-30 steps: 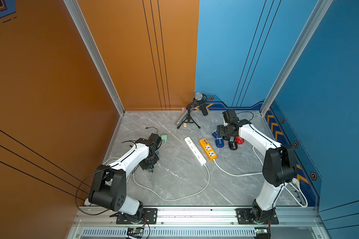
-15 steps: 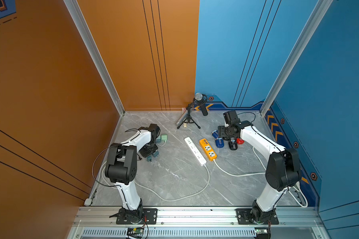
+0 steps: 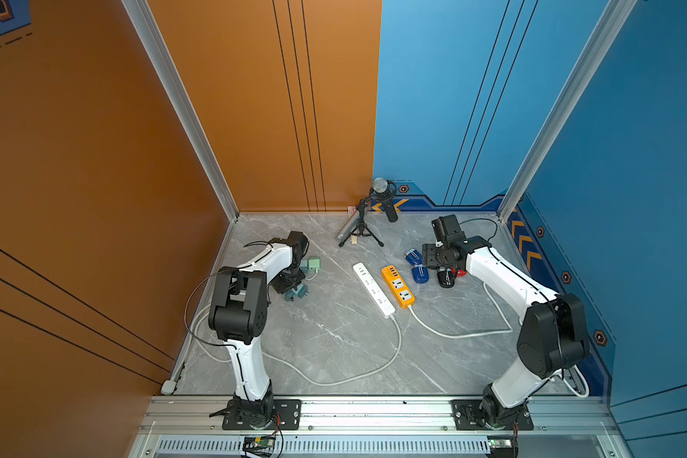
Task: Unplug the electric shaver
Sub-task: Place the plug at the center of the board.
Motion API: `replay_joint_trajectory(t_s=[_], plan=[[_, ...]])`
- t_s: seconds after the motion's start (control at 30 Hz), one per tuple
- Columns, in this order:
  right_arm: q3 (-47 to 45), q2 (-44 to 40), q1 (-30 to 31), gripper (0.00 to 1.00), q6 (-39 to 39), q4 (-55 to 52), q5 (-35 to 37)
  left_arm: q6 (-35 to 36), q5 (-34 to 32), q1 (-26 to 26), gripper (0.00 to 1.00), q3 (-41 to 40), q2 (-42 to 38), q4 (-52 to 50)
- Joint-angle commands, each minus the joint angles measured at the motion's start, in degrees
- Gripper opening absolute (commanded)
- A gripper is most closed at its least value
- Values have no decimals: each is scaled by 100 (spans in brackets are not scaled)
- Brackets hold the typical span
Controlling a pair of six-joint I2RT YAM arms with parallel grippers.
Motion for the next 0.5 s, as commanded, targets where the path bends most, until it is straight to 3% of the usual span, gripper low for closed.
replay_joint_trajectory(t_s=[0.0, 0.1, 0.17, 0.3, 0.47], plan=[[-84, -155, 48, 78, 114, -25, 134, 78, 26, -15, 48, -72, -107, -28], [-75, -135, 66, 78, 115, -25, 140, 111, -62, -75, 75, -276, -339, -27], [-62, -120, 61, 79, 102, -26, 145, 132, -94, -119, 85, -412, -485, -27], [-9, -98, 59, 79, 38, -25, 190, 184, -217, -220, 98, -697, -886, -41], [51, -115, 60, 79, -46, -25, 226, 430, -416, -487, 99, -964, -1559, -43]])
